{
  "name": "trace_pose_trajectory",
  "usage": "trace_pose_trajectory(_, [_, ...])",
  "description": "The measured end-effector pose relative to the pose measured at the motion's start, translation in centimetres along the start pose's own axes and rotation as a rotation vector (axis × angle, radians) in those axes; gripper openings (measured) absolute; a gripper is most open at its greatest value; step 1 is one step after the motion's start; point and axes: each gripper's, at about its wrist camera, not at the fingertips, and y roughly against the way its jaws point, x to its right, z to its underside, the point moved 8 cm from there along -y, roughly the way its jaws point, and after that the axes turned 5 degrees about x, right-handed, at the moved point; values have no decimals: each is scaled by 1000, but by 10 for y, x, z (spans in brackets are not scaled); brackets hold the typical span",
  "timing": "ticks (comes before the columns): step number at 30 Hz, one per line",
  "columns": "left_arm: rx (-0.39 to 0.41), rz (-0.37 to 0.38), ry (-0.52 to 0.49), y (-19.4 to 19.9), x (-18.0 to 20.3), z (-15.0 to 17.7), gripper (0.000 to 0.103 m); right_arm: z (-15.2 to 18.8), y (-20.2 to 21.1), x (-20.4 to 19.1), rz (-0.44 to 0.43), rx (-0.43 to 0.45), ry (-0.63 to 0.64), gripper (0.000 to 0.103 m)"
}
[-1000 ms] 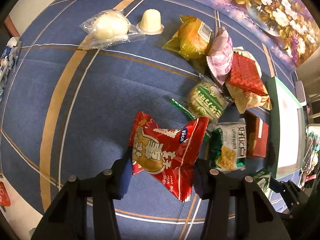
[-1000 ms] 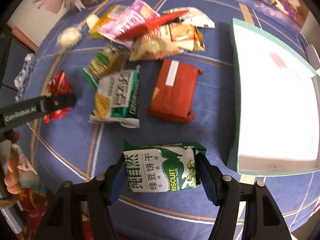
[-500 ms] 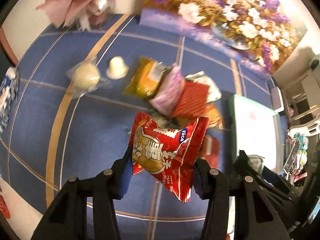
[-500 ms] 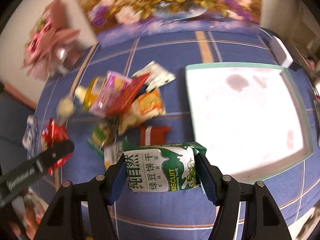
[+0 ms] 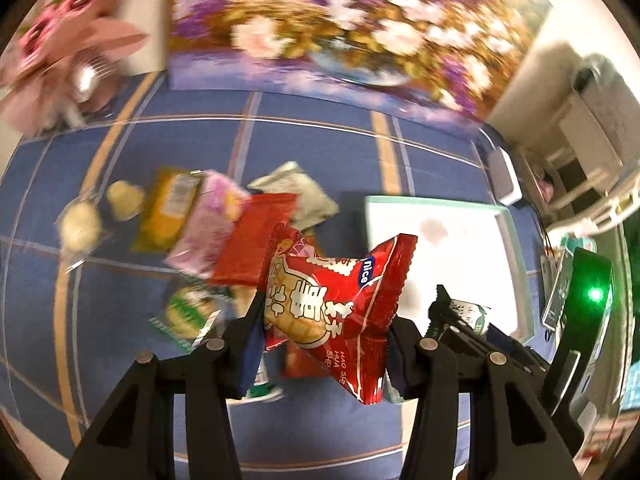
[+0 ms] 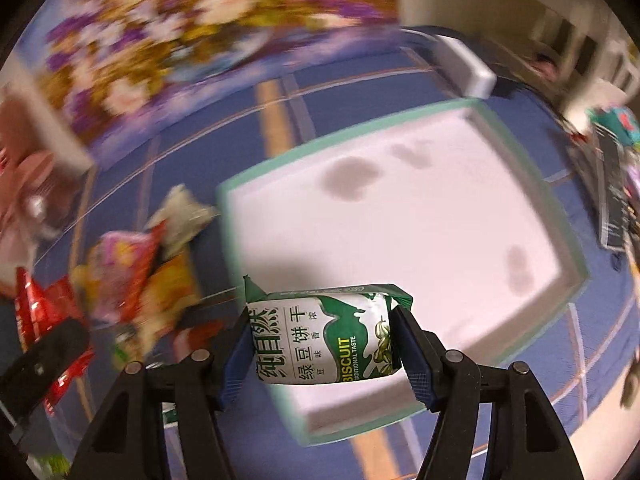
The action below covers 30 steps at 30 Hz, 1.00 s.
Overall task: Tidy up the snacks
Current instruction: 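Carry both packs into the white tray and open both tools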
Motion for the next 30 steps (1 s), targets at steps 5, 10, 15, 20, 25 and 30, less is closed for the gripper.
trace_pose_trajectory(5, [-21,29,-74,-27,43,1,53,-8,-2,52,93,23,-95,69])
trace_pose_trajectory(10, [-33,59,-132,-52,79,6,53,-11,-10,92,166,19,-170,69])
trace_pose_trajectory(15, [-32,69,-172,-76,104,7,53,-16,-13,126,228,30,-243,69])
trace_pose_trajectory(20, [-37,83,-186,-97,121,2,53,-19,-17,150,263,33,-290,69])
trace_pose_trajectory(25, [-34,89,-203,-106,132,-2,54,-19,-19,164,268,36,-320,69])
trace_pose_trajectory(30, [-18,90,-221,-99,136,-3,86,-17,-20,166,244,37,-335,70])
